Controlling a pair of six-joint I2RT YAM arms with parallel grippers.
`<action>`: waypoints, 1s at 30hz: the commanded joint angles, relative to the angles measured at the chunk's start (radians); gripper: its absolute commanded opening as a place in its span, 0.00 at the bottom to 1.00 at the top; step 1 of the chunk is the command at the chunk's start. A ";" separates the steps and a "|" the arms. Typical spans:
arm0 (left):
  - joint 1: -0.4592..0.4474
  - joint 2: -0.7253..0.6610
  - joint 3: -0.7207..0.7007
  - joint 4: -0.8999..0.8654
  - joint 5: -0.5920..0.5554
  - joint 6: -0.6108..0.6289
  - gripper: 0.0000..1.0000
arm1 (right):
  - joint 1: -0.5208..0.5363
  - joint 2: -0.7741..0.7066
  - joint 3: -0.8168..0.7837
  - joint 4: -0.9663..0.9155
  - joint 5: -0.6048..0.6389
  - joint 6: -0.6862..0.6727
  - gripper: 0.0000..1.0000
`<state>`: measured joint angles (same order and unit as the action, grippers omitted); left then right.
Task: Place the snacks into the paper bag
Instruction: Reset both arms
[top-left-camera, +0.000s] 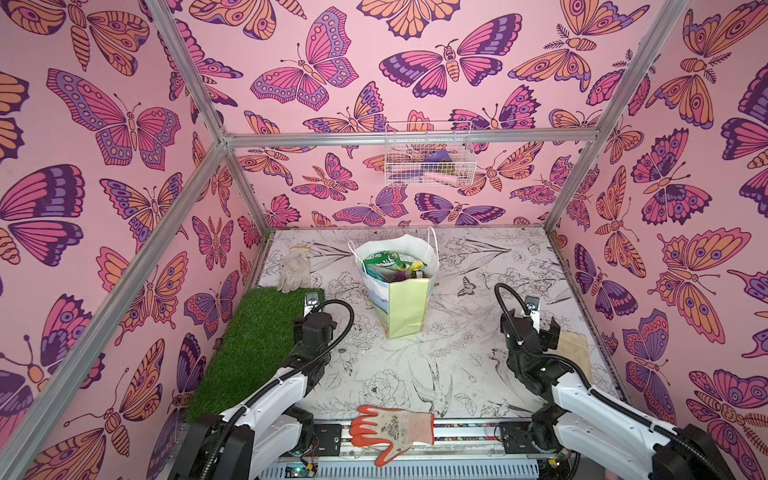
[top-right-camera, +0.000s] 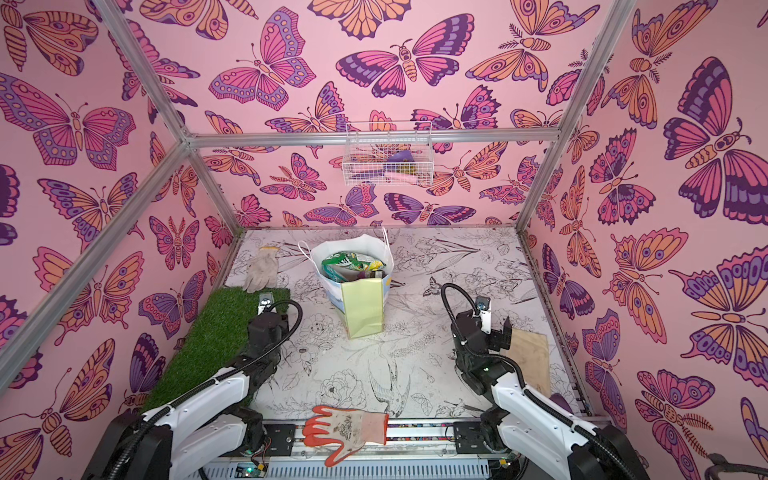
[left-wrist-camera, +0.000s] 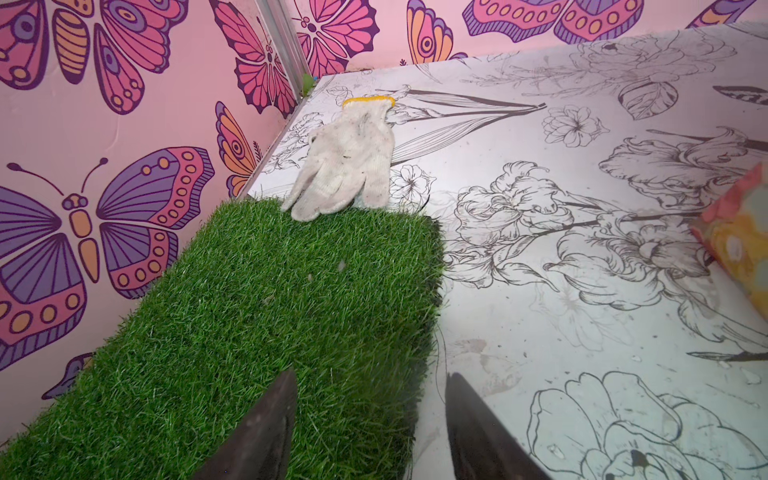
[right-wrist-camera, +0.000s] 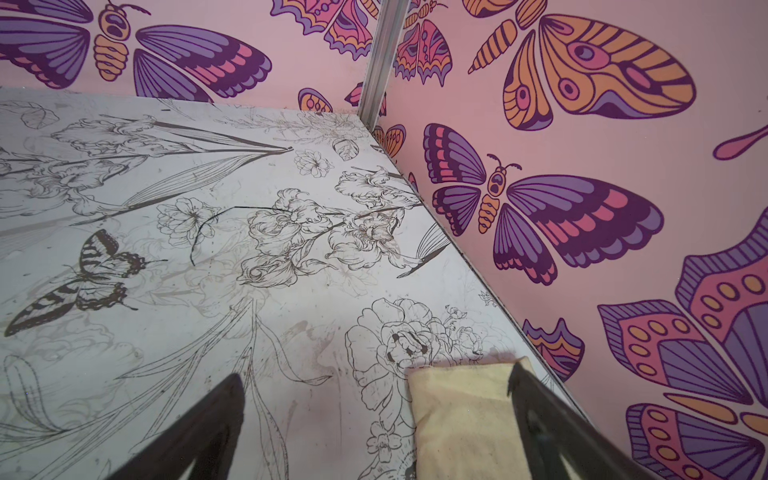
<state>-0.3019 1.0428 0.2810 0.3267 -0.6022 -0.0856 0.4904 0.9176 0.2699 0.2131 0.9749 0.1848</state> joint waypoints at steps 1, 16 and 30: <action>0.010 0.015 -0.001 0.051 0.002 0.011 0.60 | -0.013 0.036 -0.003 0.096 0.011 -0.014 0.99; 0.032 0.091 -0.003 0.190 0.018 0.040 0.60 | -0.077 0.154 0.016 0.233 -0.025 -0.013 0.99; 0.064 0.124 -0.038 0.346 0.019 0.073 0.60 | -0.131 0.194 0.013 0.320 -0.075 -0.036 0.99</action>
<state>-0.2474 1.1553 0.2581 0.6121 -0.5900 -0.0261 0.3695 1.1023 0.2703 0.4808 0.9001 0.1562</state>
